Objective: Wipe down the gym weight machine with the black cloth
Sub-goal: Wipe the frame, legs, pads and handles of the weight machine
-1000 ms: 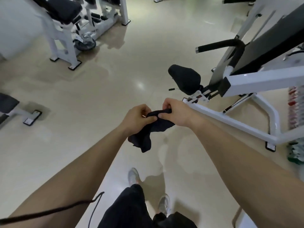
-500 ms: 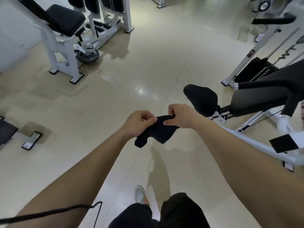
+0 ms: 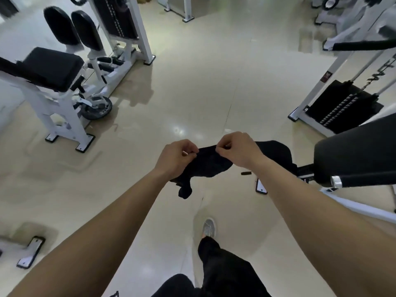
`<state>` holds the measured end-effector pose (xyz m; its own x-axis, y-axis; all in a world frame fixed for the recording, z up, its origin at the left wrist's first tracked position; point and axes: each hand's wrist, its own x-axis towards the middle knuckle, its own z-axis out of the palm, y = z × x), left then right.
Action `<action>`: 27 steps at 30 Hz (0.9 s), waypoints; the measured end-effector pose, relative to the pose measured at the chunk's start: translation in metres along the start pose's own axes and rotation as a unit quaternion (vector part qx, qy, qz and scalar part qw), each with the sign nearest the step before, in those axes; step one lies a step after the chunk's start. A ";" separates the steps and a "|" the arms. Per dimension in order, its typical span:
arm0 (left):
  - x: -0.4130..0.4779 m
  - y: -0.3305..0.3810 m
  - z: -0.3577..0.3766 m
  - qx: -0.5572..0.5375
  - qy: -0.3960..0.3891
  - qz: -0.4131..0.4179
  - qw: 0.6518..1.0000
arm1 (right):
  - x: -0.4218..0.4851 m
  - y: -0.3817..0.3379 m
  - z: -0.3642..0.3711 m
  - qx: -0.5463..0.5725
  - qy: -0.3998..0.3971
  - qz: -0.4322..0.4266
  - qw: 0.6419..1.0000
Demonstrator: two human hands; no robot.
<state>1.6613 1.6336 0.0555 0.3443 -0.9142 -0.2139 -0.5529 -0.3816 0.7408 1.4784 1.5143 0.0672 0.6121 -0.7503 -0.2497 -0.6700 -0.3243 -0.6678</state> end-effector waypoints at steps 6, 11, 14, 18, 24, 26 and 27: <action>0.133 0.037 -0.035 0.078 -0.021 0.050 0.996 | 0.105 0.000 -0.066 -0.027 -0.005 0.000 1.000; 0.241 0.055 -0.044 0.107 -0.076 0.075 0.989 | 0.186 0.007 -0.112 -0.018 0.011 0.031 0.999; 0.310 0.058 -0.047 0.128 -0.102 0.093 0.982 | 0.245 0.017 -0.136 -0.052 0.015 0.053 0.997; 0.403 0.063 -0.056 0.131 -0.140 0.113 0.975 | 0.318 0.026 -0.176 -0.042 0.032 0.099 0.994; 0.528 0.091 -0.083 0.065 -0.231 0.130 0.962 | 0.403 0.034 -0.238 -0.071 0.078 0.164 0.981; 0.571 0.102 -0.086 0.082 -0.251 0.146 0.953 | 0.426 0.038 -0.257 -0.064 0.107 0.187 0.974; 0.592 0.108 -0.087 0.090 -0.254 0.154 0.951 | 0.438 0.042 -0.266 -0.064 0.118 0.197 0.971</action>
<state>1.8712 1.0629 0.0638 -0.2392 -0.9172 -0.3186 -0.7053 -0.0614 0.7063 1.6070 1.0191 0.1161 0.1935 -0.9372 -0.2901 -0.8884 -0.0420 -0.4571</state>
